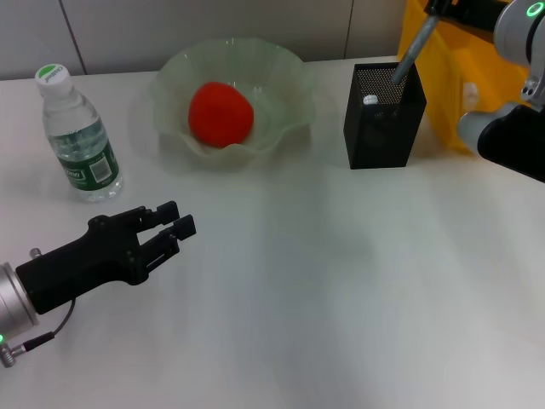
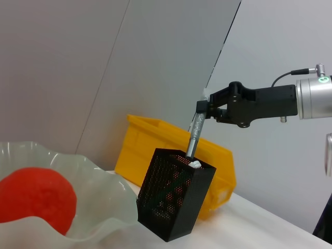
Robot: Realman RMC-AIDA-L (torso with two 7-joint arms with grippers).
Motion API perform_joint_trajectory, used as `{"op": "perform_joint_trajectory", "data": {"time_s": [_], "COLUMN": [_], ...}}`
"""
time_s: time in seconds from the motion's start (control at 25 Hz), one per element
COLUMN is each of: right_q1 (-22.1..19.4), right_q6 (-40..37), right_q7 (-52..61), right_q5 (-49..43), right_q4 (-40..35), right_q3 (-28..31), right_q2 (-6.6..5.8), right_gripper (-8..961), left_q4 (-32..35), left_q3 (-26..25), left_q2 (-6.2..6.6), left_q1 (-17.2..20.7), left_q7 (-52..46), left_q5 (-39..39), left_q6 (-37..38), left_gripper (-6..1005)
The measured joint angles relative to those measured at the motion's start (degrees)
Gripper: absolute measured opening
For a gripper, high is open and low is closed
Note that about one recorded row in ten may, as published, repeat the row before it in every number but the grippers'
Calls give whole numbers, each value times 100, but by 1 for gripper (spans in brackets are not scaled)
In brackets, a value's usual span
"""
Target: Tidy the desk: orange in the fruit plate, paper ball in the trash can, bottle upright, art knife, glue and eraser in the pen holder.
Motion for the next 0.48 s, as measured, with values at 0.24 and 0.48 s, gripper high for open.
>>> {"op": "perform_joint_trajectory", "data": {"time_s": [0.24,0.48], "right_q1": [2,2], "right_q6": [150,249], "right_q7": [-110,-132], "right_q5": [-7,-9], "right_q4": [162,318], "right_q3": [-49,-79], "right_q2": [-1,-1], "right_gripper": [140,140], "left_q4": [-81,-89], "left_q3": [1,1], "left_q2": [0,0], "left_q1": [2,3], "left_q7": [44,44], "left_q5": [-28,-29], "left_q6": [15,23], "left_gripper": [366,366]}}
